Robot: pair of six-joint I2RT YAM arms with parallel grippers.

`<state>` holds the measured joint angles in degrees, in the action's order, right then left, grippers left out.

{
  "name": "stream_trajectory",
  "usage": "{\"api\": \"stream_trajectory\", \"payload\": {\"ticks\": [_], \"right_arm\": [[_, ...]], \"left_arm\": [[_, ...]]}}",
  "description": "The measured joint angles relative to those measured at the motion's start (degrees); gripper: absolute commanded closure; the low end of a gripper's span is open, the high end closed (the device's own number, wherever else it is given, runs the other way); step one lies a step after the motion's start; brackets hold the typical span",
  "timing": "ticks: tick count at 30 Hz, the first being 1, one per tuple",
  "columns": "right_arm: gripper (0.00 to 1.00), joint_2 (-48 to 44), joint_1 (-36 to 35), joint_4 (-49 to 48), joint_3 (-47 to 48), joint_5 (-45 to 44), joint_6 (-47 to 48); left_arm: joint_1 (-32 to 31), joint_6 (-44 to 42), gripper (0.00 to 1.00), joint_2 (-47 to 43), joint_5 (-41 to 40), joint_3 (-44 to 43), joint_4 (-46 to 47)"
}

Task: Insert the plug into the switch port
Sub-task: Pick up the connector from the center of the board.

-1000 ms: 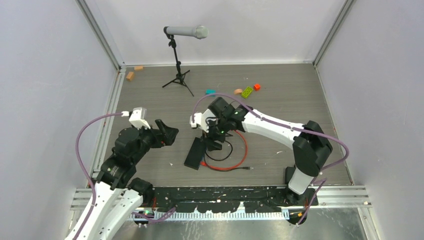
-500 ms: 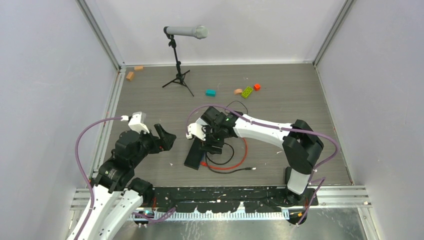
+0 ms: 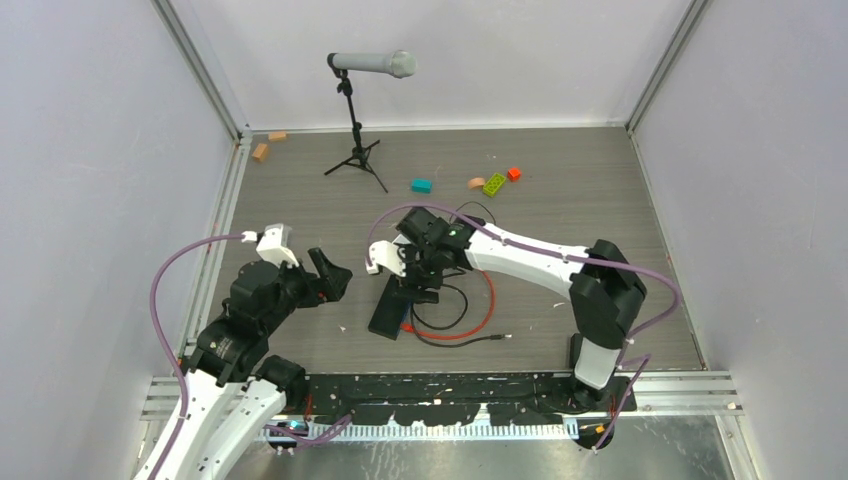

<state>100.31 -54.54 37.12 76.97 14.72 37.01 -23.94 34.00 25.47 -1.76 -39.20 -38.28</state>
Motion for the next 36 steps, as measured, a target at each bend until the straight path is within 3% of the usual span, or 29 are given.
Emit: {"api": "stream_trajectory", "payload": {"ticks": [9,12,16,21,30,36], "right_arm": [[0.32,10.1,0.0,4.98,4.2,0.44,0.09],[0.46,10.86,0.0,5.03,4.2,-0.09,0.39],[0.81,10.8,0.0,4.72,4.13,-0.09,0.68],[0.99,4.55,0.0,0.83,-2.08,-0.94,0.39],[0.99,-25.14,0.59,-20.83,-26.43,-9.49,-3.43],[1.0,-33.0,3.13,-40.17,-37.68,-19.58,-10.54]], "left_arm": [[0.0,-1.2,0.12,-0.22,-0.17,0.0,-1.2],[0.0,-1.57,0.11,-0.22,-0.22,-0.15,-1.77],[0.0,-1.73,0.11,-0.24,-0.26,-0.5,-2.14],[0.0,-1.73,0.11,-0.22,-0.2,-0.68,-2.21],[0.02,-0.55,0.12,2.08,5.33,-0.68,3.82],[0.0,0.26,0.12,4.63,13.94,0.57,13.14]]}}
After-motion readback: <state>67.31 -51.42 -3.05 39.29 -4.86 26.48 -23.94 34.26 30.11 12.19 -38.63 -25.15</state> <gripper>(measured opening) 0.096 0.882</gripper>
